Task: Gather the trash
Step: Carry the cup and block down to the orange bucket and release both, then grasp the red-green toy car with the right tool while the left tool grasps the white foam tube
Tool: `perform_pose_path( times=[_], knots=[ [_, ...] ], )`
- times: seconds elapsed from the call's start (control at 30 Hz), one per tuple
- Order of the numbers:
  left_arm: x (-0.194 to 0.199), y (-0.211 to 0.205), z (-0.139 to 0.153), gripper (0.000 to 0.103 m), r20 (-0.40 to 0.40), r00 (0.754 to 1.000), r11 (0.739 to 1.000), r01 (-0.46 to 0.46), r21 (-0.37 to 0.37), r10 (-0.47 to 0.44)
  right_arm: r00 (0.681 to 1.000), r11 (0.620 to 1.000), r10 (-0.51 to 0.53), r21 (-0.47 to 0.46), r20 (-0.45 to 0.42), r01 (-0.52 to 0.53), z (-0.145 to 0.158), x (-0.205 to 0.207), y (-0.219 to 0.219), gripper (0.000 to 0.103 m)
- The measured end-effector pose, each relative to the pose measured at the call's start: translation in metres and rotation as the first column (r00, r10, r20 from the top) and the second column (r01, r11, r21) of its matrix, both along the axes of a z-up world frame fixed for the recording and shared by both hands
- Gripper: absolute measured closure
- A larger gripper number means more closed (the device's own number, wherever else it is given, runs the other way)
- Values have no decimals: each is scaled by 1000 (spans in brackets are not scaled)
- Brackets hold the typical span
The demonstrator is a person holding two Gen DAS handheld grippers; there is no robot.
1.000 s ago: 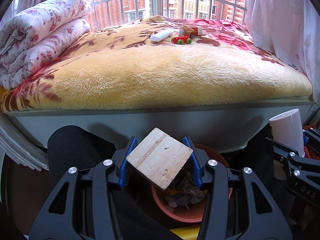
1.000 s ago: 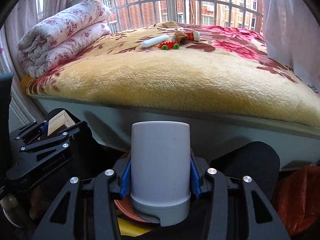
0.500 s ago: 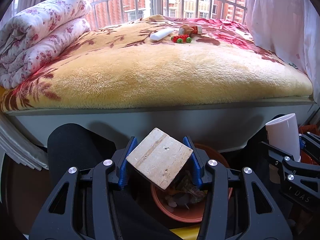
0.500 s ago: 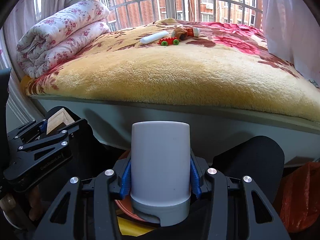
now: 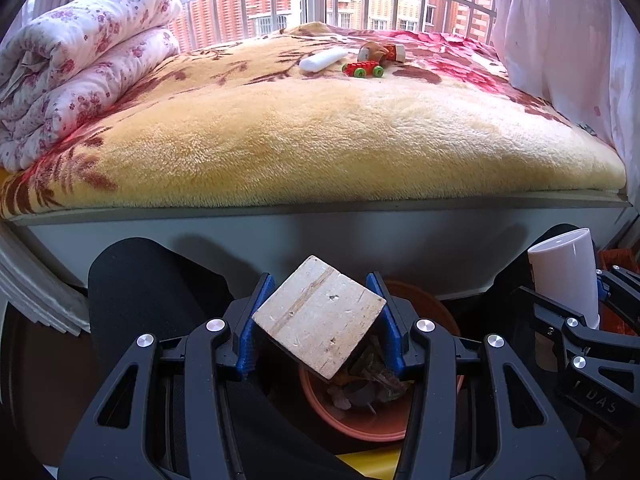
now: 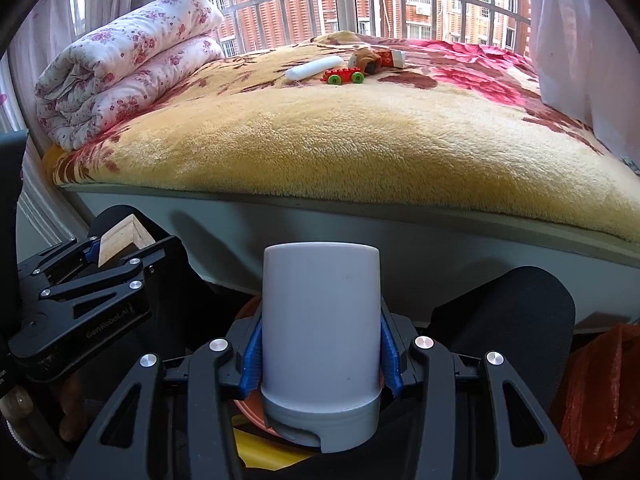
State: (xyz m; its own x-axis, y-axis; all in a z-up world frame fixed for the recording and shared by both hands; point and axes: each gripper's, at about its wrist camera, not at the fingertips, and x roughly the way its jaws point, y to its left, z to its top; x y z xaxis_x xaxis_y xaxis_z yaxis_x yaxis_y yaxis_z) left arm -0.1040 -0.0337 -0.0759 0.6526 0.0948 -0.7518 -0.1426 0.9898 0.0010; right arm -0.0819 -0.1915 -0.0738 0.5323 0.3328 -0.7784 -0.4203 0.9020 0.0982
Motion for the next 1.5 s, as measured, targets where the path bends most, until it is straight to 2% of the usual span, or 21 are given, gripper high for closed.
perform_pose_path(
  times=[0.67, 0.7, 0.73, 0.77, 0.8, 1.03, 1.37, 1.5],
  knots=[
    [1, -2, -3, 56, -16, 1000, 1000, 6, -10, -7, 1000, 1000, 10, -6, -16, -10, -4, -1, 1, 56],
    [1, -4, -4, 54, -20, 1000, 1000, 7, -4, -7, 1000, 1000, 11, -5, -19, -11, -4, -1, 1, 56],
    [2, -4, -5, 49, -25, 1000, 1000, 6, 1, -6, 1000, 1000, 12, -7, -24, -12, -5, 0, 1, 50],
    [2, -4, -5, 26, -25, 1000, 1000, 1, 2, -1, 999, 1000, 12, -10, -31, -13, -7, 1, 1, 28],
    [1, -2, -4, 13, -20, 1000, 1000, -7, 1, 7, 1000, 1000, 4, -12, -28, -4, -7, 1, 0, 20],
    [1, 8, -5, 12, -22, 999, 999, -35, -35, 34, 1000, 1000, -27, 8, -10, 27, -3, 1, -9, 20],
    [1, 10, -5, 12, -20, 999, 998, -50, -34, 49, 999, 999, -31, 19, -7, 32, 0, 3, -12, 20],
    [7, 12, 2, 12, -5, 999, 999, -39, -25, 39, 1000, 1000, -15, 24, 18, 14, 12, 7, -15, 20]
  ],
)
